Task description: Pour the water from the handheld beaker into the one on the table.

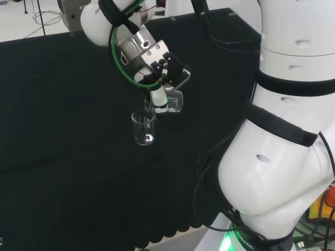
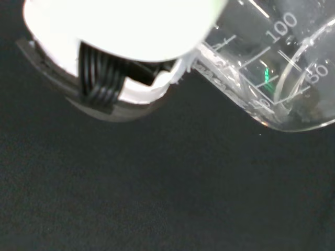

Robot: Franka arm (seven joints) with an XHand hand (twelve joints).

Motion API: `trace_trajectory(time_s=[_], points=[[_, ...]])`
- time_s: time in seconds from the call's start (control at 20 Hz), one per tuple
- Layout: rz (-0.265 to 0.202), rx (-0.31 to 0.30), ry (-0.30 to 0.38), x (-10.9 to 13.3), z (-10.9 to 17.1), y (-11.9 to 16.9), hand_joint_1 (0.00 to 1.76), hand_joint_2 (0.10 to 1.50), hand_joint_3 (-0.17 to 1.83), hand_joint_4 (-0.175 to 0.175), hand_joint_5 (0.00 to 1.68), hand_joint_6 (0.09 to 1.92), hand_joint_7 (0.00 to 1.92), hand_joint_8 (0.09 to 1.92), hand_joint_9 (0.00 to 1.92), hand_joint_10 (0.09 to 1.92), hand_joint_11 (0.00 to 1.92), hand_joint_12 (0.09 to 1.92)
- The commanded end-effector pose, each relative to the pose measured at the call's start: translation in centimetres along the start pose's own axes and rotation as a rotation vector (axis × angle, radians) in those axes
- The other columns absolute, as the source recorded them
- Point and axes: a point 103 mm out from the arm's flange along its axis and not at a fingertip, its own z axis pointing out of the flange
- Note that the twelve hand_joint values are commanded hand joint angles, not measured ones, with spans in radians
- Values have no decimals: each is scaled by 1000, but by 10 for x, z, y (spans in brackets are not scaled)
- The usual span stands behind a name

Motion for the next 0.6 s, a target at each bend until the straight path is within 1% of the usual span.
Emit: trace_trajectory(time_s=[0.05,0.25,0.4,0.6], points=[[12,13,-20,1,-2,0,1551,581,630,-175,1460,122,1479,375,1612,221,1168,801],[23,31,-36,1,-3,1,1551,581,630,-175,1456,128,1478,376,1612,221,1169,801],[35,45,-68,2,-3,2,1551,582,629,-175,1454,132,1476,378,1612,221,1169,801],[44,59,-71,3,-3,4,1550,586,622,-175,1438,166,1472,383,1611,222,1166,803]])
